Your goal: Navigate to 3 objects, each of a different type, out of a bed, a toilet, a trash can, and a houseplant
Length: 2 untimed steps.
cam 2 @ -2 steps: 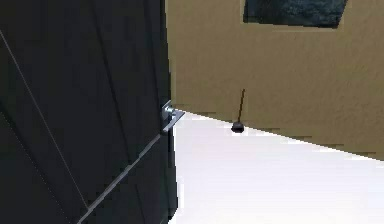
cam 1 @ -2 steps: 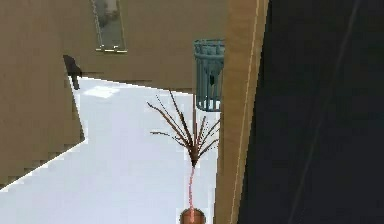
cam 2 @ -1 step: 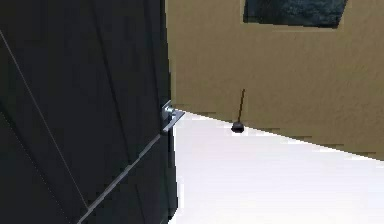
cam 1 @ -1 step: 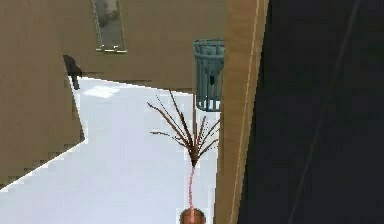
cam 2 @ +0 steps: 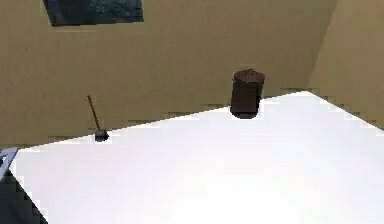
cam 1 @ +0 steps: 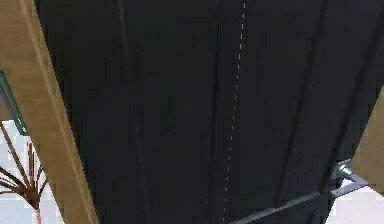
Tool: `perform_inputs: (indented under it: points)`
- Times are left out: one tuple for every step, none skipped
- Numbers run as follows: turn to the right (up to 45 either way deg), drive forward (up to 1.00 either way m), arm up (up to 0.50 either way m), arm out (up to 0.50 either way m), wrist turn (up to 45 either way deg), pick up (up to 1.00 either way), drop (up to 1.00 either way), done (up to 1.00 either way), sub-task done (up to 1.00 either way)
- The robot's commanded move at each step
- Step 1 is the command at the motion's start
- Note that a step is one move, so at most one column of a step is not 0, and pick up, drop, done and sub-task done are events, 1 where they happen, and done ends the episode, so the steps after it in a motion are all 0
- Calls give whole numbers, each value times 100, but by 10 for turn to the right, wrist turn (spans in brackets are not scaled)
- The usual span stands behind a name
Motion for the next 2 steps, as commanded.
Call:
perform_inputs:
  points:
    - [450, 0, 0, 0, 0, 0, 0, 0, 0]
    - [390, 0, 0, 0, 0, 0, 0, 0, 0]
